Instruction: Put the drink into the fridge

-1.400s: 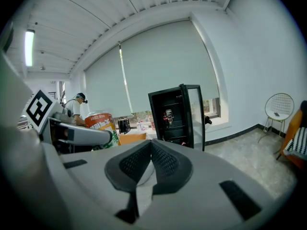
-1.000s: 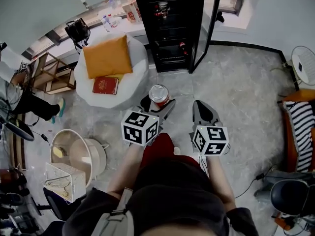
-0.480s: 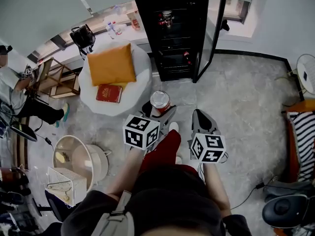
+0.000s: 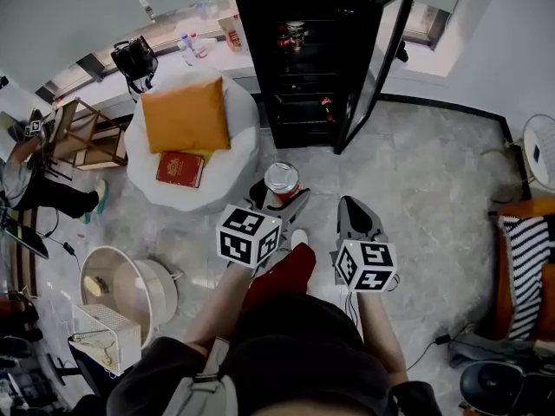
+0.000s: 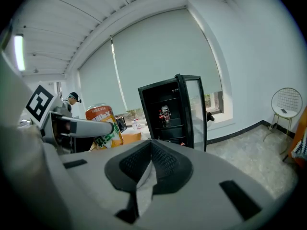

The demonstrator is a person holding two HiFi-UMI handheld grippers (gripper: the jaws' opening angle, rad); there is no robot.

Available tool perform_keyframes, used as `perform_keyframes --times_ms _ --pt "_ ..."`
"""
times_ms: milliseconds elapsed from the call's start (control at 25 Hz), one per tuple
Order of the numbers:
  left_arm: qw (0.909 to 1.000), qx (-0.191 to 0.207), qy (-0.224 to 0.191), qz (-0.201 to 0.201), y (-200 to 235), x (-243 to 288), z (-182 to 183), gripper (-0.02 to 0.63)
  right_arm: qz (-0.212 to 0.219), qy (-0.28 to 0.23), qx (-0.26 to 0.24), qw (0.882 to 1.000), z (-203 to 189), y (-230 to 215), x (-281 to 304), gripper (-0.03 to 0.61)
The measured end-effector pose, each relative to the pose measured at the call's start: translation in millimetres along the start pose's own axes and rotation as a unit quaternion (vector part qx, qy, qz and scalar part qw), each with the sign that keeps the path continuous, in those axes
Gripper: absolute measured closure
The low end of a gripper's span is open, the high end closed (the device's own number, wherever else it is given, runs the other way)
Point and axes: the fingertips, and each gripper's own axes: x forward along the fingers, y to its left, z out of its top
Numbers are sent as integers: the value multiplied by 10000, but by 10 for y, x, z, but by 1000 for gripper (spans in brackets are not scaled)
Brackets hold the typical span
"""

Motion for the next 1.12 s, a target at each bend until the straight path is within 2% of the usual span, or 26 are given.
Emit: perform_keyframes --times_ms 520,1120 --pt "9996 -240 96 116 945 950 486 276 104 313 -201 9993 533 -273 1329 561" --pt "9989 -336 289 144 1458 1707 573 276 151 722 -362 9966 571 -710 2176 561"
